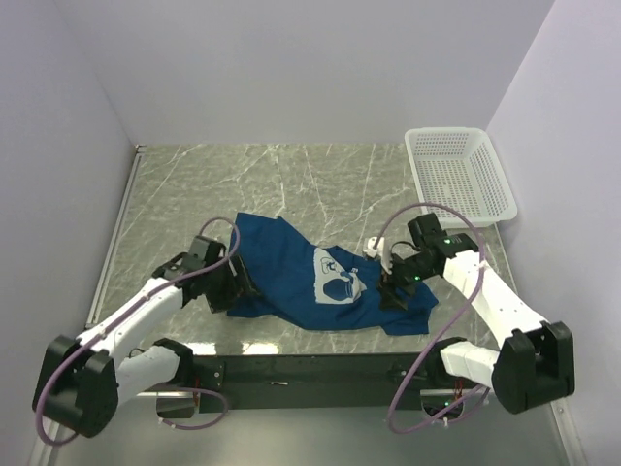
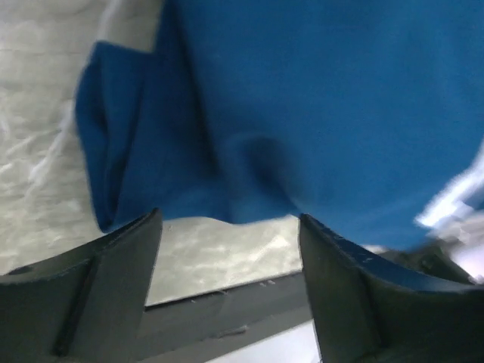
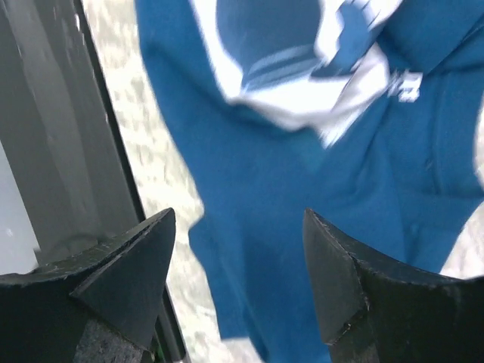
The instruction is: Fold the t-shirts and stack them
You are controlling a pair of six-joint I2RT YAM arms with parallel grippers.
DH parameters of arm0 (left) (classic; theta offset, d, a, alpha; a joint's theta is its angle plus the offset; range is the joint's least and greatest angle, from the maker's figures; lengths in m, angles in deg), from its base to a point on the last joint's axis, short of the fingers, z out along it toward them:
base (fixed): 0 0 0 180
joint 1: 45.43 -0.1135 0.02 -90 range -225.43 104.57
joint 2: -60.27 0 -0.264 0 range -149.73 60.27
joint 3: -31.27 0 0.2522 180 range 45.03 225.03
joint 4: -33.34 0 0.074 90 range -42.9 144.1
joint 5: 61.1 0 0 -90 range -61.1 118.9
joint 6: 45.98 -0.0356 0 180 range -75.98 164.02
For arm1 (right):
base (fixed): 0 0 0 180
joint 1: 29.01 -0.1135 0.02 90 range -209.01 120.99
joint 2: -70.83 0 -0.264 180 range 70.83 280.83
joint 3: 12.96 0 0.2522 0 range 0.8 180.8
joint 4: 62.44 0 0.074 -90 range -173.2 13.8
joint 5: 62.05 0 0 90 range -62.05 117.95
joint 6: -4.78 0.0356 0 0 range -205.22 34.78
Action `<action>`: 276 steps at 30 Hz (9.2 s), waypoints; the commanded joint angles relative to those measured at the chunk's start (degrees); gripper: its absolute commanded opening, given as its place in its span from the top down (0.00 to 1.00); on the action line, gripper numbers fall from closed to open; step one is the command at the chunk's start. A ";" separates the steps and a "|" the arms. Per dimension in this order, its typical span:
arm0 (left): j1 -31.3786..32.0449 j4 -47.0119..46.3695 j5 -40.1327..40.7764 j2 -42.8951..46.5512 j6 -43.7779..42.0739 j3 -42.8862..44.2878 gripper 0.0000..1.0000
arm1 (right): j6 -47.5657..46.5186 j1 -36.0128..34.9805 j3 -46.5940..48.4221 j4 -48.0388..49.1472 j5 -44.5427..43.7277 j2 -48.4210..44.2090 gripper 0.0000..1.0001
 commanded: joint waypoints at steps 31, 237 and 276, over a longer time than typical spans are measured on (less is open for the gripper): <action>3.70 16.17 7.84 42.79 20.29 3.71 0.27 | 24.96 -7.51 25.21 15.84 -3.90 31.04 0.28; -22.58 -16.70 -1.47 -35.86 -10.83 24.45 0.45 | 26.90 2.68 23.64 16.72 -16.74 28.95 0.36; -24.78 1.58 13.83 -60.20 -17.25 66.88 0.99 | 22.77 4.97 14.49 16.73 -20.78 21.47 0.36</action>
